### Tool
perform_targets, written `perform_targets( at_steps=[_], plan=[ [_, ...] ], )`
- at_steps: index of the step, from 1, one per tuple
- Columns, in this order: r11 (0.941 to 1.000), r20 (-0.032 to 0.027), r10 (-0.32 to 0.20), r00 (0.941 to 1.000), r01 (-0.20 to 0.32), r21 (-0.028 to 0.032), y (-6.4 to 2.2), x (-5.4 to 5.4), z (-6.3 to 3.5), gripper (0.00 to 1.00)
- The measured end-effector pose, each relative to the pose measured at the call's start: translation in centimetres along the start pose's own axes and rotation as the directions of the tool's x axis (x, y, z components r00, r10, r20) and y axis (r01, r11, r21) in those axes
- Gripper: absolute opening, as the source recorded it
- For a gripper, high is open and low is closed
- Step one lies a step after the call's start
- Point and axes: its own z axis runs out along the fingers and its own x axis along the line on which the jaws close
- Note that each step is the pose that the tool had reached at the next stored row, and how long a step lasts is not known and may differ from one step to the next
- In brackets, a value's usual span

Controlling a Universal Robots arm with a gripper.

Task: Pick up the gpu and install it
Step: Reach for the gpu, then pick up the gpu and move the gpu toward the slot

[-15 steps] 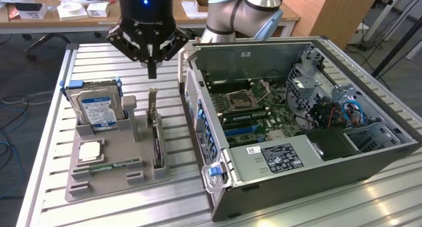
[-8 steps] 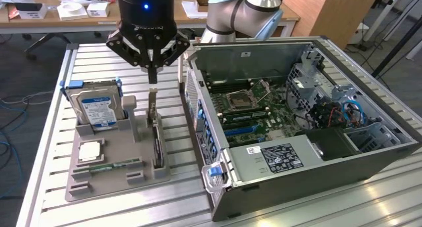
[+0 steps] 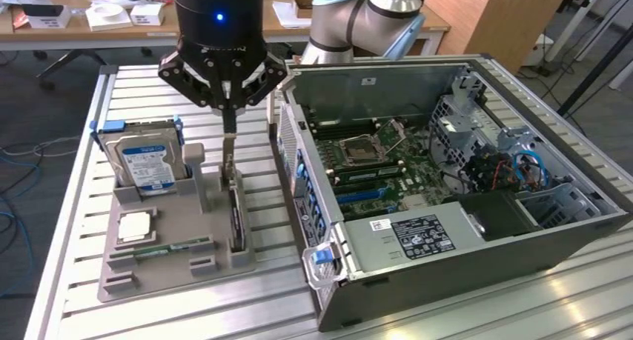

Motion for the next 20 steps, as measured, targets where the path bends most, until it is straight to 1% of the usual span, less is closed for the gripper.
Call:
perform_targets(
  at_steps=[4,19,20],
  plan=[
    [1.0000,0.0000,0.000,1.0000,0.000,0.0000,-0.55,-0.01,-0.02,0.10],
    [1.0000,0.0000,0.000,1.0000,0.000,0.0000,-0.56,-0.01,-0.02,0.10],
    [1.0000,0.0001,0.000,1.0000,0.000,0.0001,-0.56,-0.01,-0.02,0.11]
  ],
)
